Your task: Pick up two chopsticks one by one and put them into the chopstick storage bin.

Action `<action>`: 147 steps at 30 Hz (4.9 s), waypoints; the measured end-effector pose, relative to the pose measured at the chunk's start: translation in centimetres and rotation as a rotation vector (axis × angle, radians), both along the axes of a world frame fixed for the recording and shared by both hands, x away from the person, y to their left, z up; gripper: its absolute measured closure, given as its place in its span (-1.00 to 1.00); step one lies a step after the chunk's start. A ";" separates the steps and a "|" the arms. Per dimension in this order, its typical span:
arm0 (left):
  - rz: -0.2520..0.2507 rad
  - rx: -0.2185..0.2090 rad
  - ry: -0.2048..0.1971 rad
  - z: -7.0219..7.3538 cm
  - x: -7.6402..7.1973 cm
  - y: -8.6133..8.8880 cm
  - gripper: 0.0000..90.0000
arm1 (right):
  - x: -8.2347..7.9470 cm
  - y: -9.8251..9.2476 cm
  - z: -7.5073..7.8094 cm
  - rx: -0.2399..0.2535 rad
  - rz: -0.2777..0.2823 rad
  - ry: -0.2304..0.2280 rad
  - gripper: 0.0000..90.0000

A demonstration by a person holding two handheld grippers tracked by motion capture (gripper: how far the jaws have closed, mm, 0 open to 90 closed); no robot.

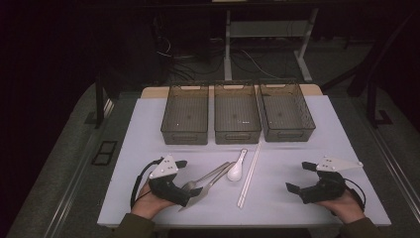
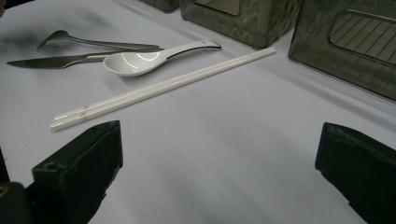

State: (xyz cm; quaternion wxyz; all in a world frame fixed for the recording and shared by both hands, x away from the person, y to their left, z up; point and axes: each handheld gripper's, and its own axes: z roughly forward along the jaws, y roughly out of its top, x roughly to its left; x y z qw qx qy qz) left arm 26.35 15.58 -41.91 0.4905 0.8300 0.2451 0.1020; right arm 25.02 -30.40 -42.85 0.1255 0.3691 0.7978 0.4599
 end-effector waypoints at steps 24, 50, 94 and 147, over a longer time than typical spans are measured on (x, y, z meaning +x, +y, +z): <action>0.009 -0.006 0.000 0.0 0.0 0.0 -1.00 | 0.1 1.3 0.7 -0.004 0.036 0.045 -0.98; 0.009 -0.007 0.001 0.0 0.0 0.0 -1.00 | 0.0 10.3 0.2 -0.047 0.332 0.129 0.13; 0.014 -0.012 0.002 0.1 0.1 0.3 -1.00 | -1.1 14.8 -1.7 -0.231 0.500 0.146 0.94; 0.019 -0.018 0.006 0.0 0.1 0.1 -1.00 | -2.0 5.9 -1.1 -0.280 0.342 0.196 0.96</action>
